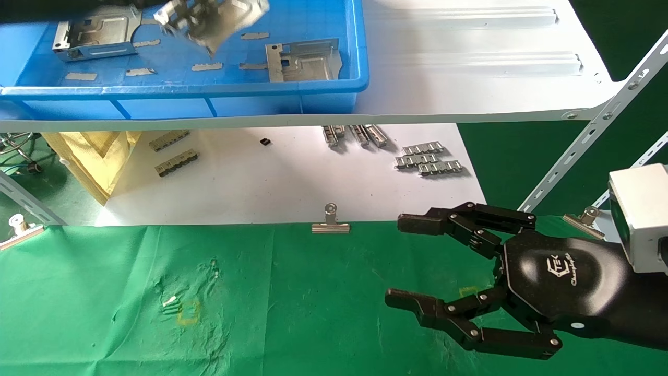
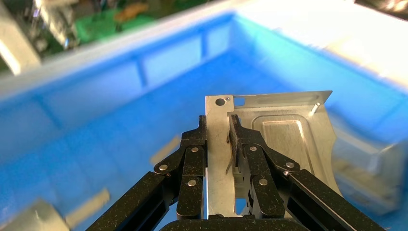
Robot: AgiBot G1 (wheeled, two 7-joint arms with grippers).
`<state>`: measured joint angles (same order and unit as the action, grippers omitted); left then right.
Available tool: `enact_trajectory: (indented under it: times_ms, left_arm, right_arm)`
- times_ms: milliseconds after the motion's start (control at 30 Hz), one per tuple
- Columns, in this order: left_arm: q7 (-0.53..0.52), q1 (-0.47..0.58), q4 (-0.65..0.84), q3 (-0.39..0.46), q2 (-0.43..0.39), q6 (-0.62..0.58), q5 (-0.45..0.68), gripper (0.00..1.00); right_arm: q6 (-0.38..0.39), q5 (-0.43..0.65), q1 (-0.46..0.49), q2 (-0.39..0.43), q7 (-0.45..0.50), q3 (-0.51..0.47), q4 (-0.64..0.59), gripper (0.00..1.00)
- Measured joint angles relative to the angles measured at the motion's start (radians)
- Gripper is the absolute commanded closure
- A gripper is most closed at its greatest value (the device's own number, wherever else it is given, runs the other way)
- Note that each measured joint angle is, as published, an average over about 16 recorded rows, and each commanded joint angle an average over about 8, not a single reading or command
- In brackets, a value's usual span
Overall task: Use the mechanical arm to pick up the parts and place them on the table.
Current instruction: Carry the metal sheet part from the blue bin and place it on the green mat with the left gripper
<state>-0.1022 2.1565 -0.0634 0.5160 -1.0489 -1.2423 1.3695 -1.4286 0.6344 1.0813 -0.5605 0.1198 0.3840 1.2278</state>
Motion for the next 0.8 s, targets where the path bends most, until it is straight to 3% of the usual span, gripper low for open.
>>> enact_trajectory:
  times_ms: [400, 800]
  left_arm:
    - [0.096, -0.027, -0.120, -0.020, 0.099, -0.300, -0.097, 1.00]
    - [0.131, -0.293, -0.551, 0.106, 0.288, -0.360, -0.358, 1.00]
  right_arm:
    - [0.000, 0.000, 0.000, 0.000, 0.000, 0.000, 0.000, 0.00]
    - [0.000, 0.000, 0.000, 0.000, 0.000, 0.000, 0.000, 0.00]
